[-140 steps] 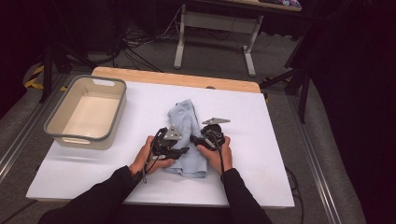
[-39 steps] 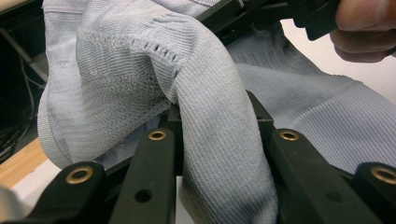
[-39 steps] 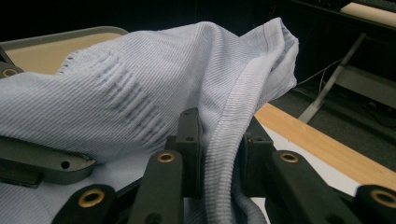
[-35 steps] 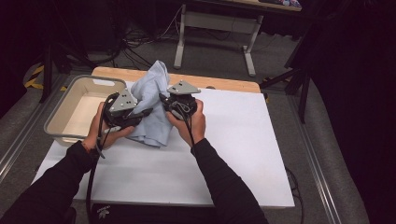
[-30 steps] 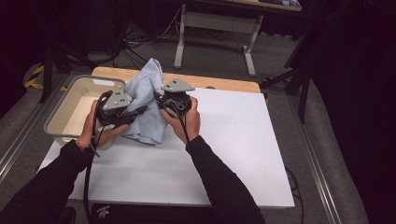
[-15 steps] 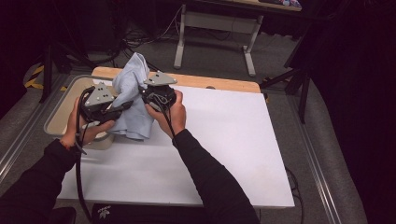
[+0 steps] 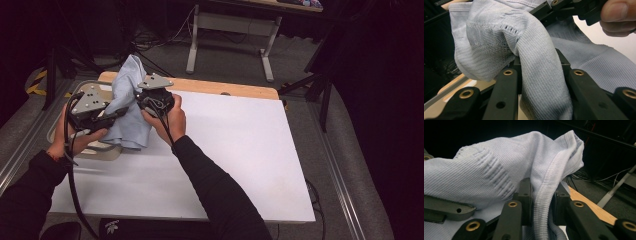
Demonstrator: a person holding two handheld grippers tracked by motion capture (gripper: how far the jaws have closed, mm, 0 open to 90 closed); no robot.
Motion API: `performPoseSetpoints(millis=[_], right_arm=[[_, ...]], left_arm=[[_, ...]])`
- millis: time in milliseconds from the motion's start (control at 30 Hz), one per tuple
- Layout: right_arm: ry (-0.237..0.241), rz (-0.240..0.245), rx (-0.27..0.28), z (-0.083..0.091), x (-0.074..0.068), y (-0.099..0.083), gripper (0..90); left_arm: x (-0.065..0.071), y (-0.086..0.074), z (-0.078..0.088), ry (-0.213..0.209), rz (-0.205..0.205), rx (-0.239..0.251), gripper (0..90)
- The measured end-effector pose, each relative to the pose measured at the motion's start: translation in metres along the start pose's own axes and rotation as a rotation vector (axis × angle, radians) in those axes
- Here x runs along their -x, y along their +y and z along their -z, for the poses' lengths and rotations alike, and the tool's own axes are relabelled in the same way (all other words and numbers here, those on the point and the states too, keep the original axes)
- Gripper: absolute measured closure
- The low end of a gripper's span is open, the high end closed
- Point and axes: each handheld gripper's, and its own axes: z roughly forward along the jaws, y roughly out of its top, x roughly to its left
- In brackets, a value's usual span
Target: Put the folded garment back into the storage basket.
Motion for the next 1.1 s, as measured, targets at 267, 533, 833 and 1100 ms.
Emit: performPoseSetpoints(millis=[267, 533, 833, 1100], right_arm=[[0.018, 0.002, -0.001, -0.018, -0.01, 0.006, 74.1], [0.038, -0.021, 0.014, -0.032, -0.016, 0.012, 74.1], [0.051, -0.02, 0.015, -0.043, -0.022, 0.018, 74.1], [0.073, -0.021, 0.011, -0.06, -0.033, 0.019, 74.0]], left_arm=[[-0.015, -0.012, 0.007, 0.013, 0.013, 0.001, 71.1], [-0.027, -0.016, 0.015, 0.03, 0.02, -0.008, 71.1], [-0.037, -0.023, 0.021, 0.047, 0.03, -0.017, 71.0], [-0.046, -0.036, 0.027, 0.067, 0.033, -0.047, 70.4]])
